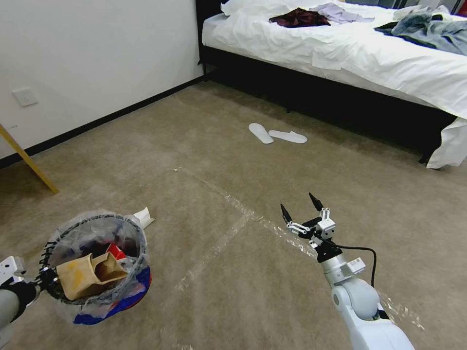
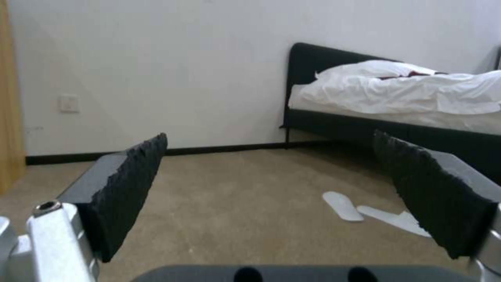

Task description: Pick up the trash bin and place the garbage on the floor into it.

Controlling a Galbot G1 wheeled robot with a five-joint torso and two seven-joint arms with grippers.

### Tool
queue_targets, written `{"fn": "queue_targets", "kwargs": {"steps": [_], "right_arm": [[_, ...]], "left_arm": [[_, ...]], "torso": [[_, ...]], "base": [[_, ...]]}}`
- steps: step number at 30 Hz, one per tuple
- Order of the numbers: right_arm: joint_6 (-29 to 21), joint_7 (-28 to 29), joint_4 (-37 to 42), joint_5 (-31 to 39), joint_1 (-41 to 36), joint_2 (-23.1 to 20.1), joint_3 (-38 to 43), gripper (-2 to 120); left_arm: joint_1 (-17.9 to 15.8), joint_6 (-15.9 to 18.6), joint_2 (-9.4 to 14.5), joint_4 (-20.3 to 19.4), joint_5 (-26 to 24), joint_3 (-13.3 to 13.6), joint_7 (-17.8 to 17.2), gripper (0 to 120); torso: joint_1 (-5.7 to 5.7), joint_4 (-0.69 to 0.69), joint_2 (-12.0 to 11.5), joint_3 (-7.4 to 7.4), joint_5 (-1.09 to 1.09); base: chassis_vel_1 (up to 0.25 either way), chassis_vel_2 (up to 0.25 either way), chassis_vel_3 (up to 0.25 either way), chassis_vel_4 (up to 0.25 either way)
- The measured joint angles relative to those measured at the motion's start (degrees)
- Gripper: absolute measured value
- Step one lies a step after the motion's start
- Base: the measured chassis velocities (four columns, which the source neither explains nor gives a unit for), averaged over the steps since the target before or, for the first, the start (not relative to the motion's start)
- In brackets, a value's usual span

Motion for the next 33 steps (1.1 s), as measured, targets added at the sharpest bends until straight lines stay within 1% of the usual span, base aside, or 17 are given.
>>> {"fn": "queue_targets", "kwargs": {"steps": [25,33], "right_arm": [[0.0,0.1,-0.3,0.7,0.5,-0.4,0.1,100],[0.1,-0.1,-0.3,0.8,0.5,-0.7,0.1,100]], "left_arm": [[0.0,0.1,-0.5,0.0,0.4,0.1,0.2,1],[-0.1,0.1,-1.0,-0.1,1.1,0.7,0.4,1]], "torso": [[-0.01,0.01,0.0,0.00,0.01],[0.00,0.00,0.0,0.00,0.01]], "base": [[-0.118,0.120,0.119,-0.119],[-0.118,0.117,0.122,-0.126]]}}
